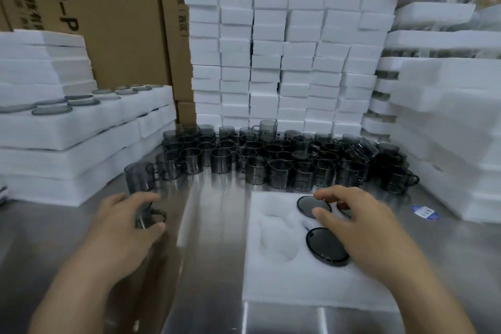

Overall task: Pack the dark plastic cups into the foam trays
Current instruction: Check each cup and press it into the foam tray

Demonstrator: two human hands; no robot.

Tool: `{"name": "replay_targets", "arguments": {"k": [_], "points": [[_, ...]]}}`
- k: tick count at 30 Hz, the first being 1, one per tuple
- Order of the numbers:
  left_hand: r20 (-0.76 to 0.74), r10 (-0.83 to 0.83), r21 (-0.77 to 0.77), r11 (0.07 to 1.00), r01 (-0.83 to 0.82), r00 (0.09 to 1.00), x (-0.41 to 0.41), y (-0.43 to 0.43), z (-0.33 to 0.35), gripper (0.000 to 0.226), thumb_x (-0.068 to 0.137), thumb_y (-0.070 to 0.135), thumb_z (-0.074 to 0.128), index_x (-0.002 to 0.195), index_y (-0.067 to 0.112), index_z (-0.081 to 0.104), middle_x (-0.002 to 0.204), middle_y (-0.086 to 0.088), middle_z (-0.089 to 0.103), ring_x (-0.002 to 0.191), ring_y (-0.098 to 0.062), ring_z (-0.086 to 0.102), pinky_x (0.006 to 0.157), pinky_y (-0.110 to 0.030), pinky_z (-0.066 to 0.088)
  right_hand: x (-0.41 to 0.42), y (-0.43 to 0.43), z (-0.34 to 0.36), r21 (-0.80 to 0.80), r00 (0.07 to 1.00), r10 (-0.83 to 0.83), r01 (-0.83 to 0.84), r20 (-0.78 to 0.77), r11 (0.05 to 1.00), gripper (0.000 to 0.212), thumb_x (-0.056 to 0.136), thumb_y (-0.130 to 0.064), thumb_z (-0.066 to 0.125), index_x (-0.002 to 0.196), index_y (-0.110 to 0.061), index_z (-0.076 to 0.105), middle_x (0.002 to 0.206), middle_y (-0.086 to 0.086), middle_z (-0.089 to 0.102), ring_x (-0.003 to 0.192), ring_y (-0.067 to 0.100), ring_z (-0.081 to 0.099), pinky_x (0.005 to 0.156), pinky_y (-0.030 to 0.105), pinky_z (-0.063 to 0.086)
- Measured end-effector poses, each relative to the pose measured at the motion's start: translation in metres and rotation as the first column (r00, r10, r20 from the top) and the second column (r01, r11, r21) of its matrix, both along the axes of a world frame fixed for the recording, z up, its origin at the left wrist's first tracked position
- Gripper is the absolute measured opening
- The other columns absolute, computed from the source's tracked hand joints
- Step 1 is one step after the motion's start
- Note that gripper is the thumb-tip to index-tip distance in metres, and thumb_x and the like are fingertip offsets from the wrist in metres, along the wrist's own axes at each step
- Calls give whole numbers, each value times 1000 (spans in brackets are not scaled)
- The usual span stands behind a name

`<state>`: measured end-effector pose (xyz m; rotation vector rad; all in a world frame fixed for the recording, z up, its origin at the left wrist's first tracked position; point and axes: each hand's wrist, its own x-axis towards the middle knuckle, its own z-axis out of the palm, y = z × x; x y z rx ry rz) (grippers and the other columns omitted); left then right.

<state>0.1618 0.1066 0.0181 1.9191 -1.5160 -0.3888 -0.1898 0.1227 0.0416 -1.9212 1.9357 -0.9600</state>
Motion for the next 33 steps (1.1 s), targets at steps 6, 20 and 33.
{"name": "replay_targets", "arguments": {"k": [6,20,33], "points": [[-14,-35,-38,999,34,999,-21,4,5,35,88,22,88,111,39,67,123,-5,55,105,-23,56,89,-37,45,0,0,-1,-7,1000,-2,2,7,1000,24,99,-45,67,123,-46,68,123,-18,63,123,15,58,107,44,47],[-297,-279,-393,907,149,913,-101,24,44,72,74,36,97,134,51,59,113,31,58,102,10,60,85,-21,50,3,2,1,-147,987,34,-11,156,989,12,97,-41,71,107,-48,72,113,-24,61,112,0,58,86,19,44],[-181,-594,-703,635,319,784,-193,30,47,70,84,3,88,135,46,65,131,21,60,128,1,60,102,-25,57,3,22,18,-572,753,406,-48,518,819,17,100,-13,72,100,-28,80,99,-6,79,96,12,74,79,22,59]]}}
